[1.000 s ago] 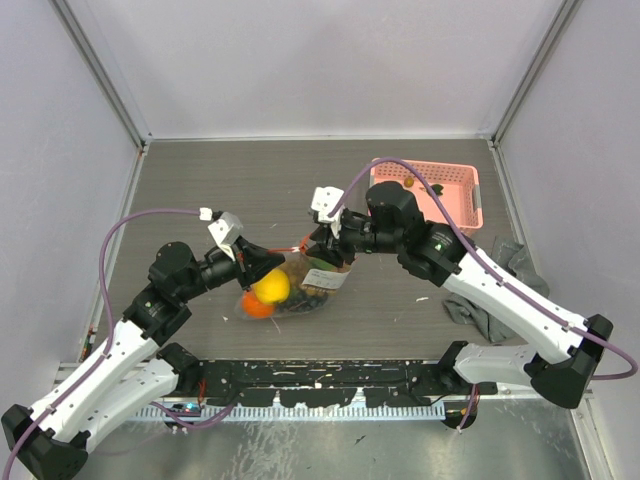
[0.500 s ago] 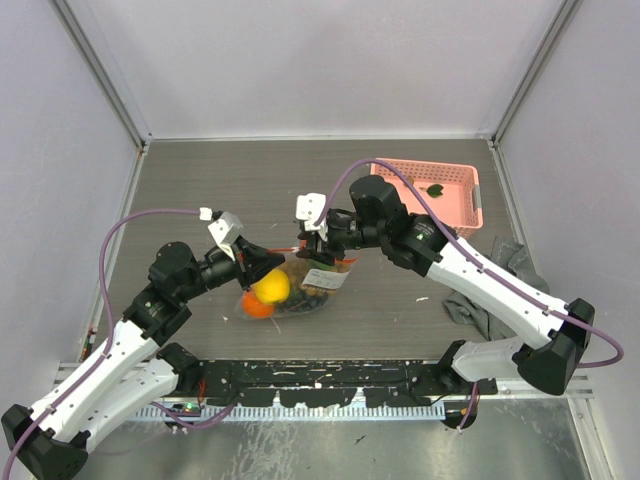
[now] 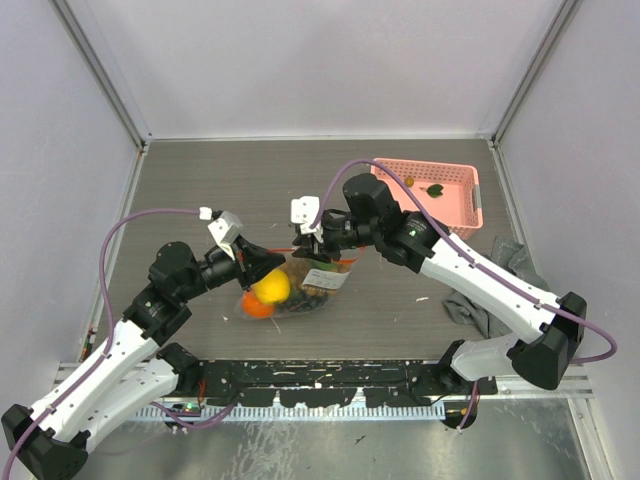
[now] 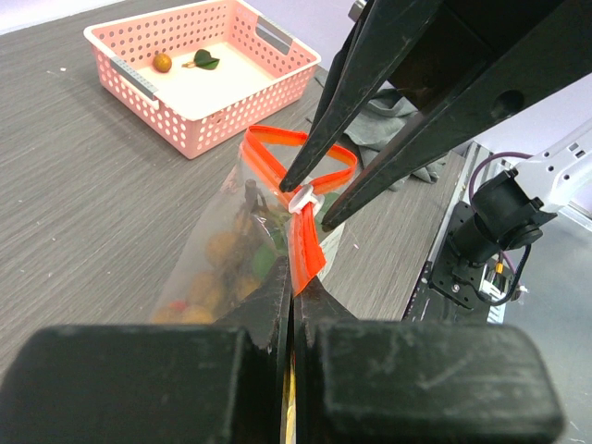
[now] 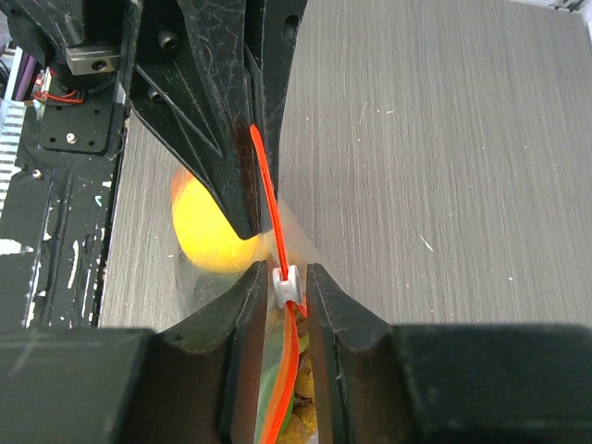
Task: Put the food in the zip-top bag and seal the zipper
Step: Zip the zipper food storage bag.
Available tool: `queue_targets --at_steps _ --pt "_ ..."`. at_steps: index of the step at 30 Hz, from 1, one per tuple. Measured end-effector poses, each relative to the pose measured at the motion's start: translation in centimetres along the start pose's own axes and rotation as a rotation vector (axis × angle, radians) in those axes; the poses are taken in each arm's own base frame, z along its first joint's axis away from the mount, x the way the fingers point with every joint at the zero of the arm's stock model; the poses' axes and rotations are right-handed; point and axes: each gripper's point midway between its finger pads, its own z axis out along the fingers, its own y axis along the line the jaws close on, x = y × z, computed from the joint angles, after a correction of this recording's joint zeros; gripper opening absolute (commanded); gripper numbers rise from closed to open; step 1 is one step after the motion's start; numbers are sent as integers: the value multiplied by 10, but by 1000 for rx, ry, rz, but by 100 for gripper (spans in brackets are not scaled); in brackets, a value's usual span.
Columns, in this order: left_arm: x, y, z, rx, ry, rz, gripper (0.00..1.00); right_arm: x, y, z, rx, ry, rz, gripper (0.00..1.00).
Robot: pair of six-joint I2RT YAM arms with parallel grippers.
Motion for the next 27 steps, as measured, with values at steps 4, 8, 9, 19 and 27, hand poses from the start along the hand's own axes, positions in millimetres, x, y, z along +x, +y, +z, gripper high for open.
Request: queue_targets --at_steps 4,8,9,19,27 --pt "0 0 0 0 0 -1 0 5 1 2 -10 20 9 16" --pt "0 0 0 0 0 -3 4 6 1 1 -8 28 7 5" --pt "0 0 0 0 0 -3 10 6 1 0 -8 31 8 2" --pt "4 0 7 25 24 -2 32 5 5 -5 -20 50 29 0" --pt "8 1 17 53 61 7 9 2 6 -7 -27 52 38 0"
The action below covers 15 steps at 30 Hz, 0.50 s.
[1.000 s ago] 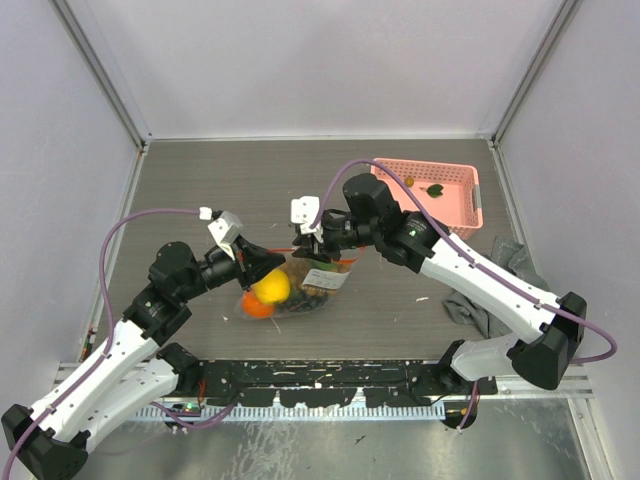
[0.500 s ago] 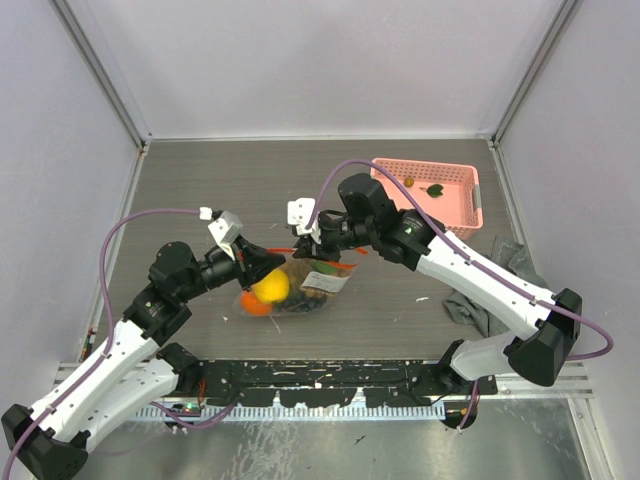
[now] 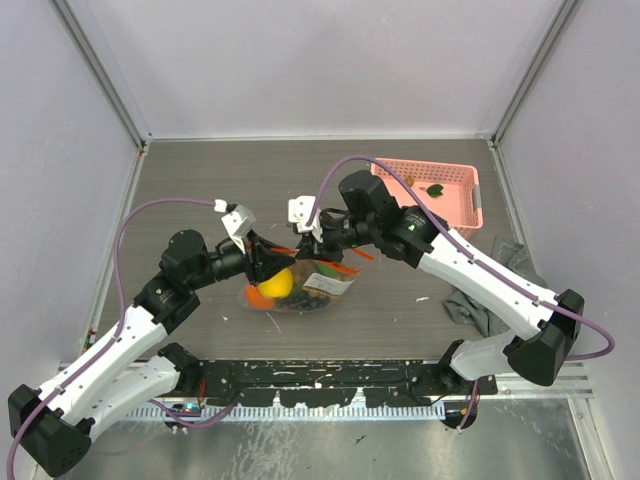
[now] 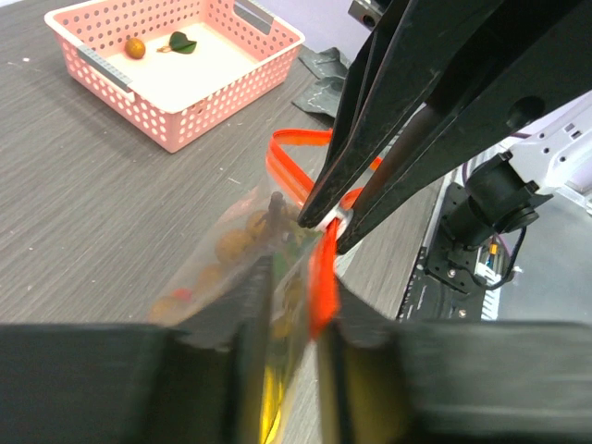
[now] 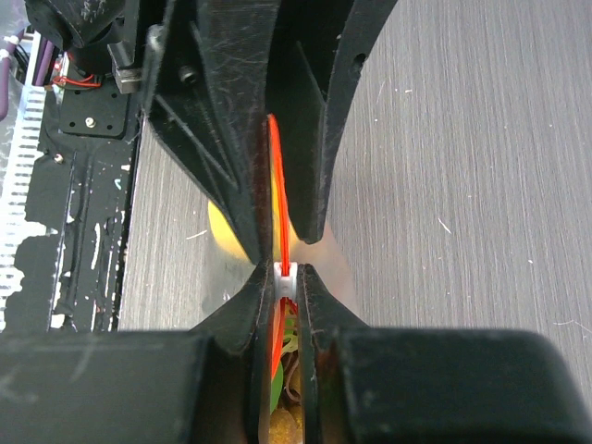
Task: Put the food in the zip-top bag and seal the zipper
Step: Zip the zipper food storage bag.
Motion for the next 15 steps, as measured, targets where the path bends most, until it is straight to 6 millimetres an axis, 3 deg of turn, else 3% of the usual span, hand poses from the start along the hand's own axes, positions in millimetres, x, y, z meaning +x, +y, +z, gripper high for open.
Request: queue_targets --at_steps 1,2,15 --pt "-1 -1 1 8 2 2 1 1 0 0 -2 2 2 0" --pt "-1 -2 2 14 4 3 0 1 0 0 -1 4 3 0" --pt "-3 7 -7 -65 -47 -23 0 12 -14 -2 106 72 42 0"
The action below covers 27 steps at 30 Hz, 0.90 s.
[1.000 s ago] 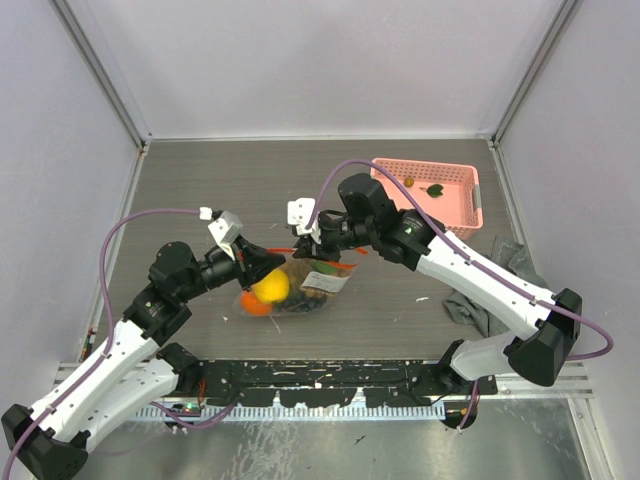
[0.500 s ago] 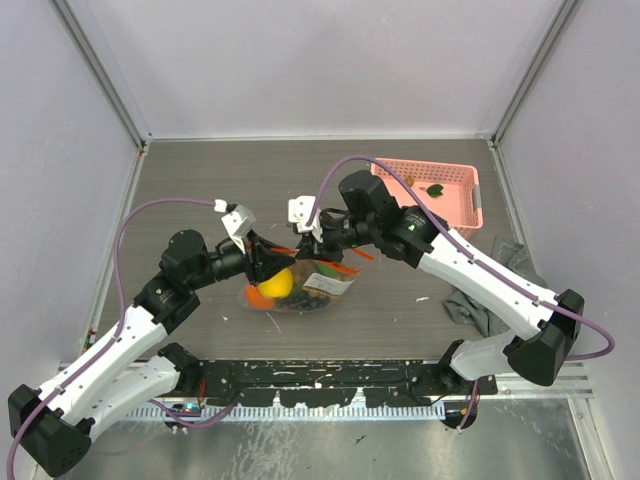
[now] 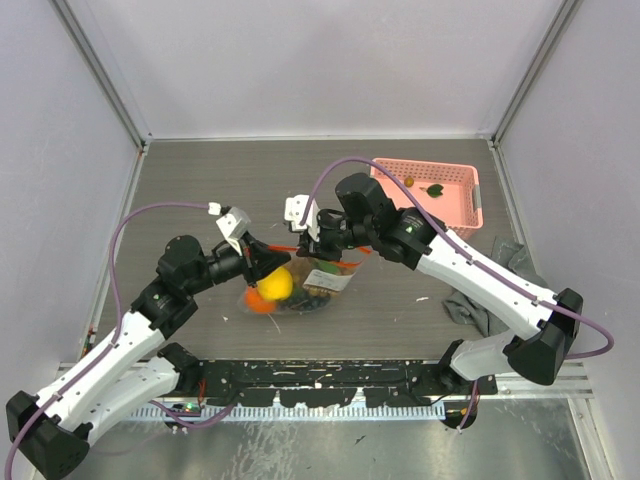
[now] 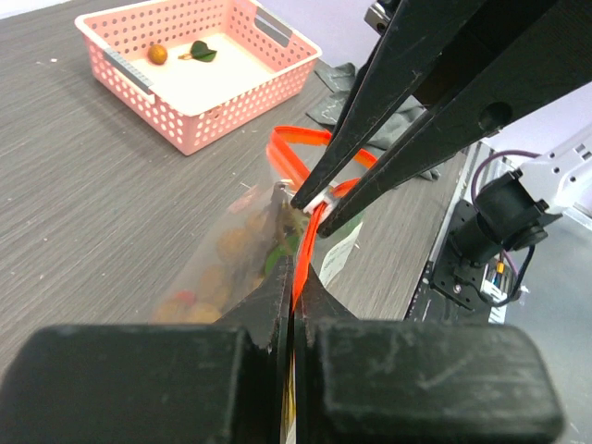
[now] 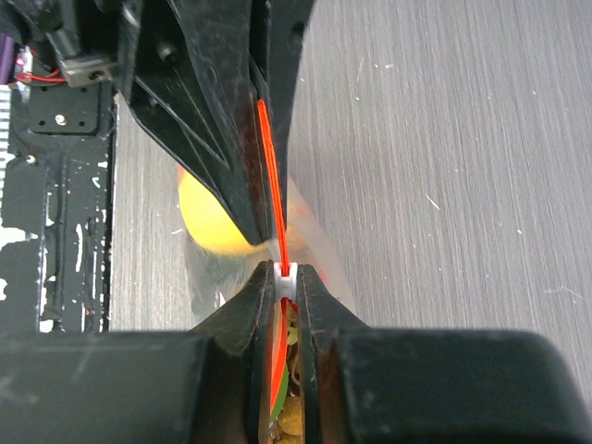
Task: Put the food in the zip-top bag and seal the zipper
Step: Zip the zipper food storage bag.
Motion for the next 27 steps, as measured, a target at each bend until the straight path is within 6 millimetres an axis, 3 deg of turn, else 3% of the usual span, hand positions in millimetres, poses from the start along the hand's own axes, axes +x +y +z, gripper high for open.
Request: queue_targets --at_steps 14,19,22,27 --pt "1 8 -8 -68 -43 -51 0 23 -8 -27 140 94 73 0" --pt "1 12 -14 -104 -29 -46 53 27 -12 -36 158 132 98 0" --pt "-10 9 -21 -124 -15 -28 74 22 -14 -38 161 135 101 0" --pt "-44 -5 -36 -127 -25 34 85 22 -17 -29 141 148 114 0"
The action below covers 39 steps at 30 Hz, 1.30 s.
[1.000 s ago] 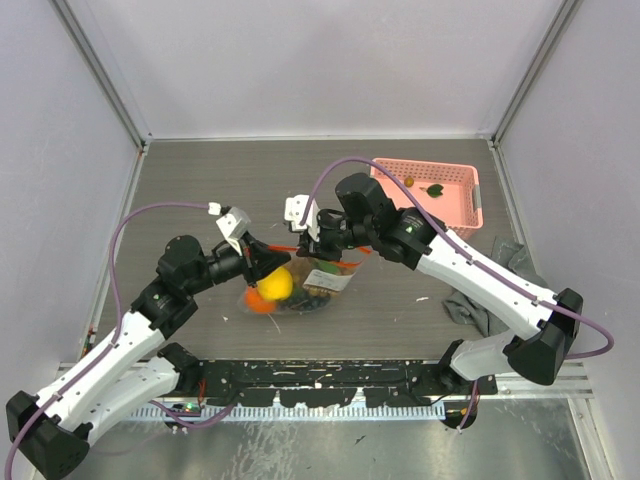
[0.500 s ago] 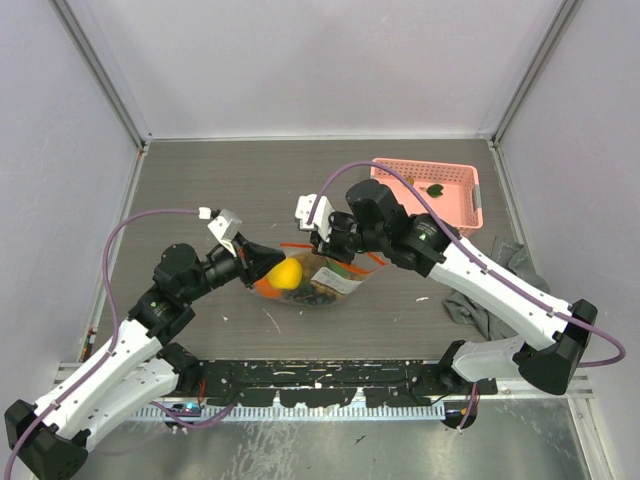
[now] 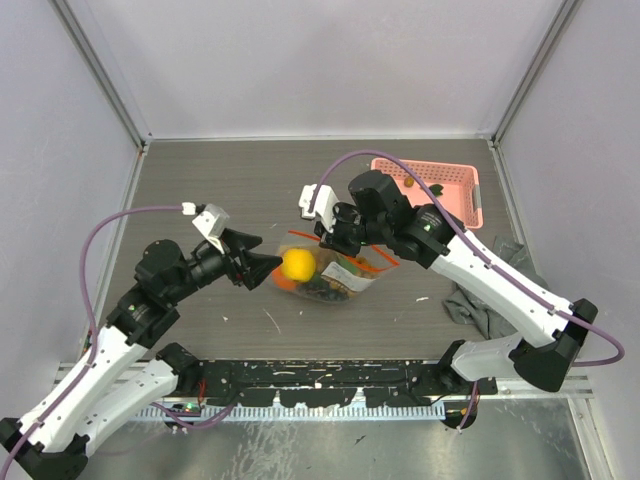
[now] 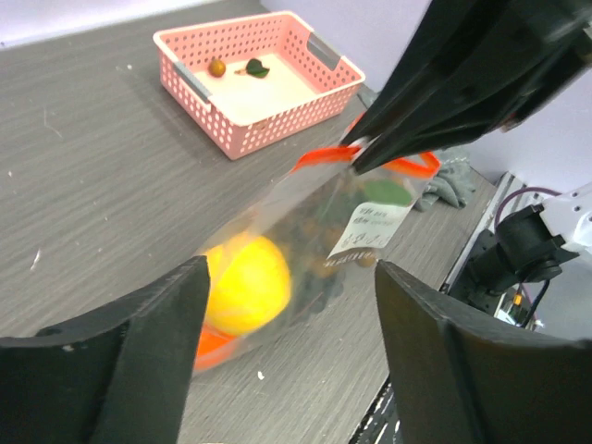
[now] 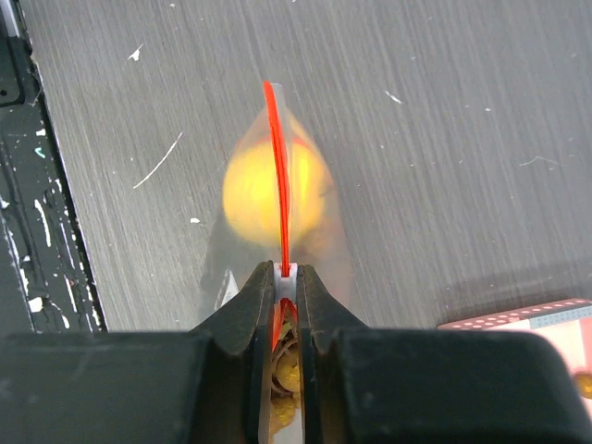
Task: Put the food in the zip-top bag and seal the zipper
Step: Zip the zipper food storage bag.
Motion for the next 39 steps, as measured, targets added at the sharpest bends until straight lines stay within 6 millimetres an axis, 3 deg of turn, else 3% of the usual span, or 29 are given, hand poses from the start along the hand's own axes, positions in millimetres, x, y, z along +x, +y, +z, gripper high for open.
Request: queue_targets --at_steps 6,17,20,32,35,39 --pt "-12 -1 -10 -6 47 127 91 4 8 16 -64 16 27 0" --pt "40 20 20 86 241 360 90 0 20 27 -142 -6 49 0" --pt "42 20 24 125 242 434 88 0 22 29 -157 -10 53 0" --pt "66 15 46 291 292 549 54 -4 29 33 -208 -22 62 0" --pt "64 11 48 320 282 554 39 -4 30 34 -215 -22 63 0" --pt "64 5 49 360 271 559 8 -6 30 37 -224 -22 66 0"
